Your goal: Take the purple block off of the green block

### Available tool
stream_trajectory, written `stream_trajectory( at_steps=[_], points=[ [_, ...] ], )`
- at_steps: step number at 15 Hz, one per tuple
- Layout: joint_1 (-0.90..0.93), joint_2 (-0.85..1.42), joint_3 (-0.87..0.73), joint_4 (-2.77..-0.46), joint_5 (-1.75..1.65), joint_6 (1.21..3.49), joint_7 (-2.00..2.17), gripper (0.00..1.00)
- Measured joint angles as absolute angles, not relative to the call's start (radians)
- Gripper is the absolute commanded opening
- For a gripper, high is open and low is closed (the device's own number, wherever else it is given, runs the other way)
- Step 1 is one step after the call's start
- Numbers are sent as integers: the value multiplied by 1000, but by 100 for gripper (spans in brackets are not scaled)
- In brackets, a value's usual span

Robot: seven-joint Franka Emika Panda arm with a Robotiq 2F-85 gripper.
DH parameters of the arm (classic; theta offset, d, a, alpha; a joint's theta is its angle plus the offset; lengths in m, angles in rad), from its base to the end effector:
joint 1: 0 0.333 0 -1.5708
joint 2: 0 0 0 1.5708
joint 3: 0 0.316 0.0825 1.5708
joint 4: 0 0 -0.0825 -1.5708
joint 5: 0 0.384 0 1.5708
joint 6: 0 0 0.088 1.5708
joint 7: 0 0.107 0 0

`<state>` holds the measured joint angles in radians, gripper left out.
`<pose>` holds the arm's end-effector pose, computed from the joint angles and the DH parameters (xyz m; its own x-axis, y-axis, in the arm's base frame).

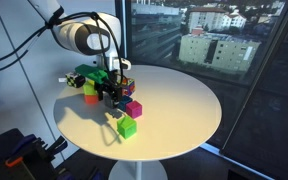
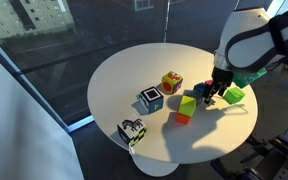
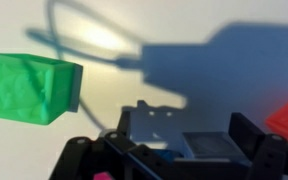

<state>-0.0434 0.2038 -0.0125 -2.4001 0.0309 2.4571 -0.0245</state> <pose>0.4829 -0.0272 0.2195 0.9878 -0.0548 -0.1460 -0.0579 -0.9982 -0.0169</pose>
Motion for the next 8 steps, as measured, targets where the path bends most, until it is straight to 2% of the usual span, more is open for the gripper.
stream_trajectory(
  at_steps=[8],
  points=[
    [-43, 205, -13, -2432, 28, 2546, -24, 100]
  ],
)
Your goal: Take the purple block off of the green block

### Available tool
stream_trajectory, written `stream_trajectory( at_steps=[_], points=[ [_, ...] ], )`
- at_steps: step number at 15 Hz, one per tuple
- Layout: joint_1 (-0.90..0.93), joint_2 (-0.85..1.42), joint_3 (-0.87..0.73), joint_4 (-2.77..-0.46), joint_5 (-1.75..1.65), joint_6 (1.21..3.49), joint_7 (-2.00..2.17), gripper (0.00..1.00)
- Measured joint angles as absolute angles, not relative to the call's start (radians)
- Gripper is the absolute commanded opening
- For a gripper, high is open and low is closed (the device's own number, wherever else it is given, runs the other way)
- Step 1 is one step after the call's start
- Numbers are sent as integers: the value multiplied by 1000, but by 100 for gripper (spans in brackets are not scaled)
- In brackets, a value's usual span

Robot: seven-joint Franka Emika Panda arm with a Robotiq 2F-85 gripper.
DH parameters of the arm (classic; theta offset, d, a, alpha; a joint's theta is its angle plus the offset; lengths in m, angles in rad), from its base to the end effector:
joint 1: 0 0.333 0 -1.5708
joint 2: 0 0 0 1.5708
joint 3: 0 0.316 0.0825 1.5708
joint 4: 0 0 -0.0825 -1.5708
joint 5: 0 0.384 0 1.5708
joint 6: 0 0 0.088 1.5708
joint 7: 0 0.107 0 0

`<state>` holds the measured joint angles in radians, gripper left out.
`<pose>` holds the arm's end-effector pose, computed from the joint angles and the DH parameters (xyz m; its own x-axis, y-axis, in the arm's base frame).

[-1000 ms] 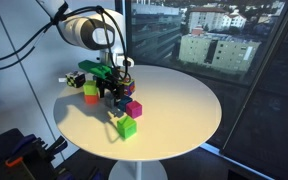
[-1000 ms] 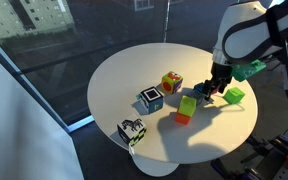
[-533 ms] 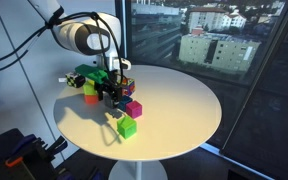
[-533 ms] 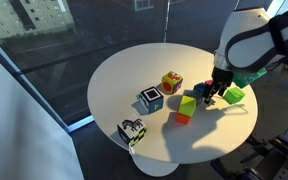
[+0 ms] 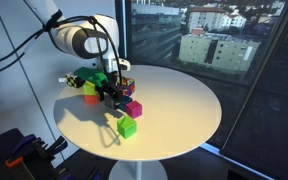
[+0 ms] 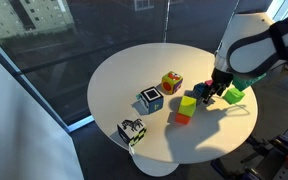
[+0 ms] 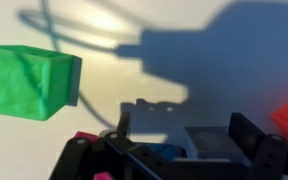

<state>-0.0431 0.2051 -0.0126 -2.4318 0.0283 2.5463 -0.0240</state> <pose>0.4802 -0.0273 0.2148 0.9944 -0.0548 -0.0903 -0.0563 -0.9983 -0.0133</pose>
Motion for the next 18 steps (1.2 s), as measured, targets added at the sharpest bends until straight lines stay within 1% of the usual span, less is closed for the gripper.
stream_trajectory(
  at_steps=[18],
  points=[
    [-42, 246, -23, -2430, 3, 2605, 4, 100]
  ],
)
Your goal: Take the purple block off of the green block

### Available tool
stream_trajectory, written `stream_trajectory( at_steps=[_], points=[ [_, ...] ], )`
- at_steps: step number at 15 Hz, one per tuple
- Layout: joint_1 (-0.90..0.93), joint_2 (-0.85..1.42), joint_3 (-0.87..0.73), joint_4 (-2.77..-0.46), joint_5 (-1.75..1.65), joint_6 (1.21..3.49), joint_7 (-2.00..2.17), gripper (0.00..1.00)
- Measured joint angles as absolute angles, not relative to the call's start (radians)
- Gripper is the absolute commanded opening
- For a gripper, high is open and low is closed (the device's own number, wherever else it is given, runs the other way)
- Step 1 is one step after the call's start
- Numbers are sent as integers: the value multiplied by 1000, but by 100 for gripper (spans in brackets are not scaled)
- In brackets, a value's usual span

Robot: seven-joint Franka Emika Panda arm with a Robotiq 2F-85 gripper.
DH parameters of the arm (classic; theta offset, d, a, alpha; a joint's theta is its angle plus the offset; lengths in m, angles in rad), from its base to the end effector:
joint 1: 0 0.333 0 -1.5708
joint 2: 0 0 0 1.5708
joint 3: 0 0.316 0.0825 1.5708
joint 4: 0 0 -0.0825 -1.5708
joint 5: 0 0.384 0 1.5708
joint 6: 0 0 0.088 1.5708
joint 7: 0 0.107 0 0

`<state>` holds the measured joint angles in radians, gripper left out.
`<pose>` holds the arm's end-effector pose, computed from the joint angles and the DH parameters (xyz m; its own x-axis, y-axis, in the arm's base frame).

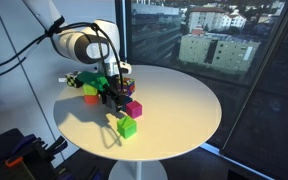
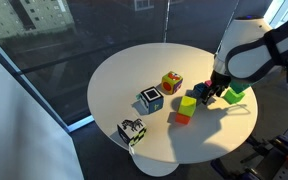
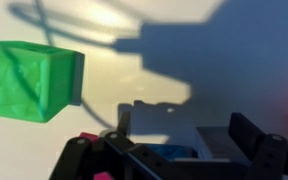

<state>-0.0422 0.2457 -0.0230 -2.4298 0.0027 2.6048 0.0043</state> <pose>0.4823 -0.0320 0.2006 0.9950 -0.0713 -0.0705 -0.0712 -0.9975 0.0047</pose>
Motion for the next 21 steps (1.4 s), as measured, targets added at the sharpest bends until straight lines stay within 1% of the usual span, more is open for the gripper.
stream_trajectory(
  at_steps=[21],
  points=[
    [-37, 290, -24, -2378, 9, 2608, 96, 100]
  ],
)
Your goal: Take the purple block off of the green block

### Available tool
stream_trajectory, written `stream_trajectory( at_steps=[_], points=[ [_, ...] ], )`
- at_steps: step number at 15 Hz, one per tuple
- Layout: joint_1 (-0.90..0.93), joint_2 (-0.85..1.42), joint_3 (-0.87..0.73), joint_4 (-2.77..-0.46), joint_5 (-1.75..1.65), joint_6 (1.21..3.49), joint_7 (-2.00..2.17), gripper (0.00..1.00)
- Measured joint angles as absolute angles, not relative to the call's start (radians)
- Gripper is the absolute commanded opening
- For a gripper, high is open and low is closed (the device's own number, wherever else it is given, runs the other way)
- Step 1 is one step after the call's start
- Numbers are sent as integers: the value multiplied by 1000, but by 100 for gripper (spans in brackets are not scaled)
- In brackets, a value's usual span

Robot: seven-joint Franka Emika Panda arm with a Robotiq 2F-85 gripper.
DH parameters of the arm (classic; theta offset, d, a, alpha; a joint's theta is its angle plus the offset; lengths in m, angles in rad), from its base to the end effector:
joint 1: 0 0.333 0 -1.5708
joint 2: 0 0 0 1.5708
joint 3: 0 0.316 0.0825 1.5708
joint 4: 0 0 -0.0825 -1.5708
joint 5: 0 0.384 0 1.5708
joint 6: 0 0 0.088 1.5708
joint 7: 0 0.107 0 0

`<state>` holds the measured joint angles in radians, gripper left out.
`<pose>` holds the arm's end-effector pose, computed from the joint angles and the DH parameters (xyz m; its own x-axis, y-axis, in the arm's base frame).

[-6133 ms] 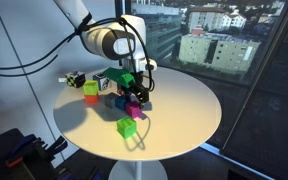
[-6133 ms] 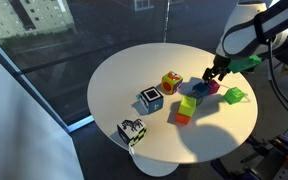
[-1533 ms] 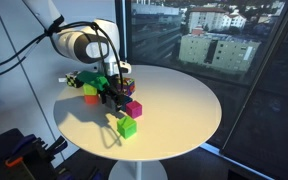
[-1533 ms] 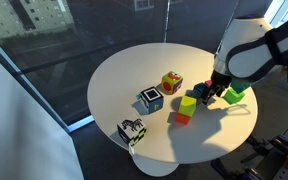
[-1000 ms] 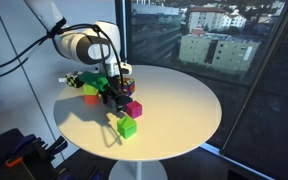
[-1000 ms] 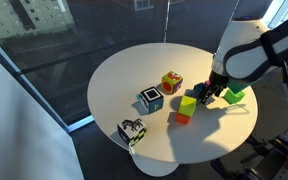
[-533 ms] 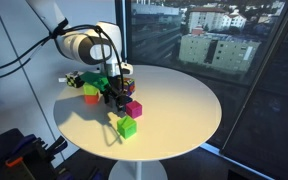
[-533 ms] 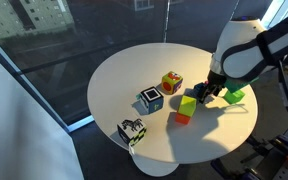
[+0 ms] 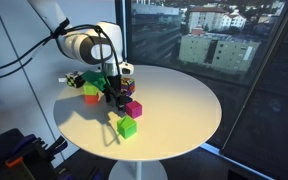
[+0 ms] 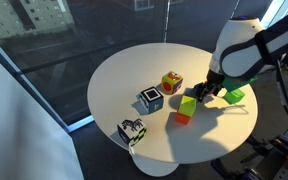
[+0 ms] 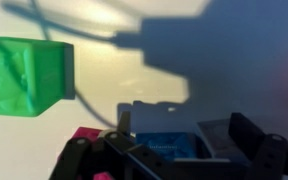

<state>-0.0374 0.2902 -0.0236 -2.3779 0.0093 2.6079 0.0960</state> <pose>0.4984 -0.0311 0.1960 0.9847 -0.1636 -0.0595 -0.1634 -0.9865 0.0082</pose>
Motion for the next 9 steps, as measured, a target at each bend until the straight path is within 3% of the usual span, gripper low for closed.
stream_trajectory(
  at_steps=[9],
  points=[
    [-37, 291, -25, -2371, 10, 2608, 137, 100]
  ],
)
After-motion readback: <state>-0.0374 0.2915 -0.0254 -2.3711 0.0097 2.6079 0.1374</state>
